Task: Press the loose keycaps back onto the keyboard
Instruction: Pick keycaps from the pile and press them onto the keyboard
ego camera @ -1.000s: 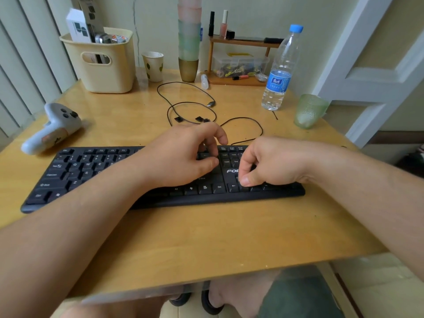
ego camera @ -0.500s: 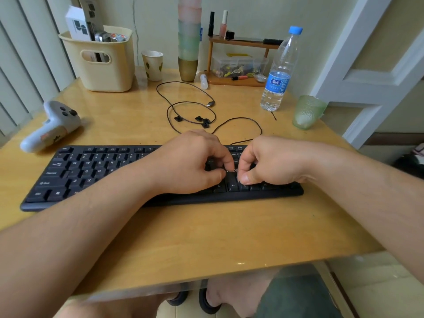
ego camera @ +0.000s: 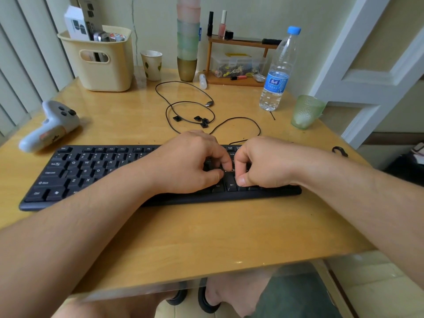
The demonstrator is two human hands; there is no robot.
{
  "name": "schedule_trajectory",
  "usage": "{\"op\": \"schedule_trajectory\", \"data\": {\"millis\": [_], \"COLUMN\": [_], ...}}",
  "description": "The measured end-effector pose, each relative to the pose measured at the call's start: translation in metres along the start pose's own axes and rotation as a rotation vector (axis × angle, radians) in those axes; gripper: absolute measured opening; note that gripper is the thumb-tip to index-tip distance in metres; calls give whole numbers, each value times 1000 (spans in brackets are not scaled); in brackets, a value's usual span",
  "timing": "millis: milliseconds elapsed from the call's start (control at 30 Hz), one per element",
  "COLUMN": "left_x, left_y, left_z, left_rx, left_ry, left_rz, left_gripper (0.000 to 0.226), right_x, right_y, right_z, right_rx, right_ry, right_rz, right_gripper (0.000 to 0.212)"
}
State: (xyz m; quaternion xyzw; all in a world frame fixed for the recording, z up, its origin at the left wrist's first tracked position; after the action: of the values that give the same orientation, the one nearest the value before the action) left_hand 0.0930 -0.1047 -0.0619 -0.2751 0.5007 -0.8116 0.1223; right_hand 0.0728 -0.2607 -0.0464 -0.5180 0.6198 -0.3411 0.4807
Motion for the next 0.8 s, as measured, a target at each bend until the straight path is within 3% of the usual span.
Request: {"op": "schedule_trajectory", "data": {"millis": [200, 467, 667, 800], "left_x": [1, 3, 6, 10], "left_y": [-1, 0, -1, 0], "left_z": [0, 0, -1, -2], "left_rx": [5, -1, 6, -30], "left_ry": [8, 34, 52, 98], "left_rz": [13, -5, -25, -51], "left_gripper": [17, 14, 15, 30], "right_x": [3, 20, 20, 31], "right_y": [3, -13, -1, -25], "right_z": [1, 1, 0, 14], "right_rx": [59, 87, 88, 226], "right_ry": [19, 59, 64, 44], "right_rz": [5, 231, 134, 424], "right_gripper": [28, 28, 29, 32]}}
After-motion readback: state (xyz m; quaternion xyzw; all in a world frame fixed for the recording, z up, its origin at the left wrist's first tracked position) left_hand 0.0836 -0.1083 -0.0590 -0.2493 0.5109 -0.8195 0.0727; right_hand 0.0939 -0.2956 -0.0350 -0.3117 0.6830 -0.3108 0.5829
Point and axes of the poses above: each hand's wrist, its own z-axis towards the middle knuckle, its own y-axis out of the palm, x = y × z, the point moved 5 cm from there along z, towards the middle knuckle, and after that the axes turned 4 degrees about y, right-handed, at the moved point
